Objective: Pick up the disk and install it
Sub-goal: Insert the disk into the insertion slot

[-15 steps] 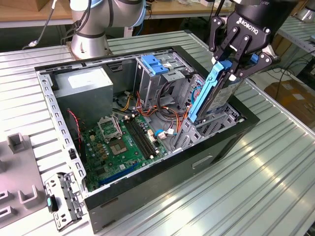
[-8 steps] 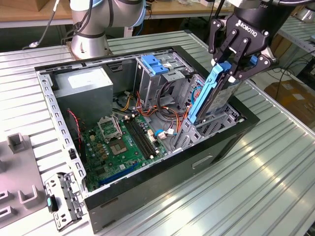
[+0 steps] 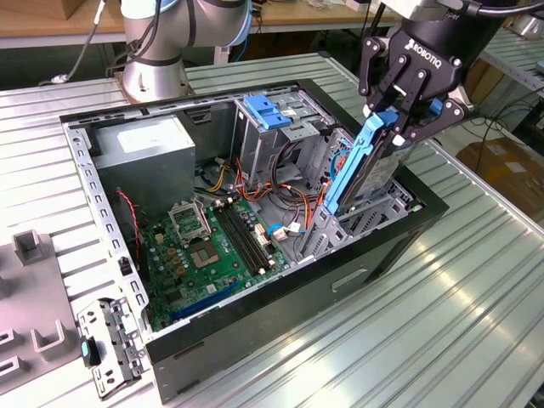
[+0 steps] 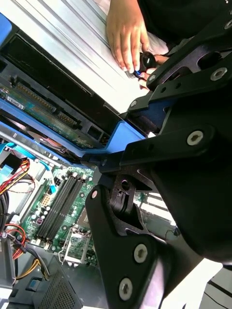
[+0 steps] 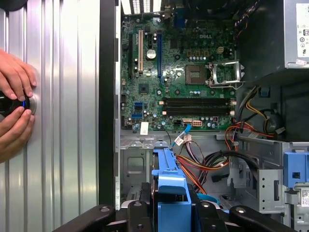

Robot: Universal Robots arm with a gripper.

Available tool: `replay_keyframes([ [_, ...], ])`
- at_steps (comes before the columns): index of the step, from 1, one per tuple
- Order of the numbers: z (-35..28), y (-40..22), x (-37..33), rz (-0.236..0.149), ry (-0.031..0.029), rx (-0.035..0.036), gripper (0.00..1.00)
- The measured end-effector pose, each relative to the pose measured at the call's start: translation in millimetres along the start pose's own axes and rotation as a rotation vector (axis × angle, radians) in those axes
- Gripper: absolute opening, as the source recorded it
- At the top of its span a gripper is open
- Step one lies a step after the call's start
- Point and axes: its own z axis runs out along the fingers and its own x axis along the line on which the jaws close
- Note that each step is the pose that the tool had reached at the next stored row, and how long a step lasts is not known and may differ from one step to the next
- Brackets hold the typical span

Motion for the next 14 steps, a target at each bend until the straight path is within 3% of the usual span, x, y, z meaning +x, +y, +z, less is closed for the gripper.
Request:
replay_keyframes([
  [14, 3.1, -0.1, 0.1, 0.000, -0.0002, 0.0000, 0.37],
])
